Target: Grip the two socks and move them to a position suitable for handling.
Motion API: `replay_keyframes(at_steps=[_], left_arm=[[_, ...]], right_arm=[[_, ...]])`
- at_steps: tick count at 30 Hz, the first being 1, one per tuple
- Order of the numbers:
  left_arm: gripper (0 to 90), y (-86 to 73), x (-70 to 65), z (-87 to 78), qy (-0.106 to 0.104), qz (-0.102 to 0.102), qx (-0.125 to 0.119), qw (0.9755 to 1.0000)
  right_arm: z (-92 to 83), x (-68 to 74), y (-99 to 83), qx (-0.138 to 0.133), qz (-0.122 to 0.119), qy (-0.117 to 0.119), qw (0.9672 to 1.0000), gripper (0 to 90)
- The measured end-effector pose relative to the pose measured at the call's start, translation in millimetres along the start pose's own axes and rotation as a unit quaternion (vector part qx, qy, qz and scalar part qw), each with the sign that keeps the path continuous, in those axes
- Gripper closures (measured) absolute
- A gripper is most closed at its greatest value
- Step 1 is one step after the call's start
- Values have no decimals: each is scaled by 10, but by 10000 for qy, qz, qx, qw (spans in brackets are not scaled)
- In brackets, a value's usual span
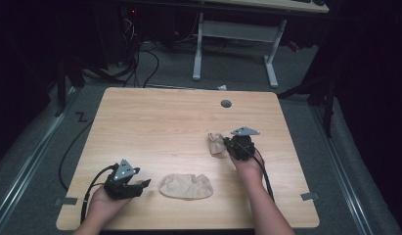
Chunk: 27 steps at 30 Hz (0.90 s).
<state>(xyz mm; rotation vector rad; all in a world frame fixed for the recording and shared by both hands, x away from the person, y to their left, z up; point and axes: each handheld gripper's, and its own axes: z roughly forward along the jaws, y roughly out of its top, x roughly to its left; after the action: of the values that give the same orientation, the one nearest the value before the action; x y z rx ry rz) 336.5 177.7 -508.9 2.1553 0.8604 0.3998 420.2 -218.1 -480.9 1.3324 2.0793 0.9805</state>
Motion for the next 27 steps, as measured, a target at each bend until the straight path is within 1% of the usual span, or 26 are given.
replay_keyframes(at_steps=[2, 6, 11, 14, 18, 21, 24, 25, 27], left_arm=[[399, 0, -2, 2, -3, -1, -1, 10000], [399, 0, 0, 3, -11, -4, 1, 10000], [401, 2, 4, 2, -15, -25, -6, 10000], [408, 2, 7, 3, 3, -55, -38, 10000], [408, 3, 18, 4, -22, -105, -20, 9999], [408, 0, 15, 5, -30, -103, -21, 9999], [408, 1, 16, -6, -28, -95, -29, 9999], [408, 0, 19, -9, -16, -97, -52, 9999], [408, -1, 29, -17, -10, -113, -58, 9999]], right_arm=[[-72, 53, 41, -126, -57, 69, 9999, 852], [-207, 161, 121, -286, -147, 195, 9993, 856], [-347, 326, 226, -523, -296, 394, 9974, 858], [-375, 461, 281, -621, -396, 549, 9958, 858], [-361, 680, 365, -715, -470, 785, 9932, 859], [-334, 876, 438, -796, -596, 1015, 9898, 858], [-336, 1066, 505, -912, -723, 1250, 9853, 858], [-349, 1144, 532, -964, -780, 1342, 9832, 858], [-357, 1237, 561, -1040, -829, 1471, 9801, 857]])
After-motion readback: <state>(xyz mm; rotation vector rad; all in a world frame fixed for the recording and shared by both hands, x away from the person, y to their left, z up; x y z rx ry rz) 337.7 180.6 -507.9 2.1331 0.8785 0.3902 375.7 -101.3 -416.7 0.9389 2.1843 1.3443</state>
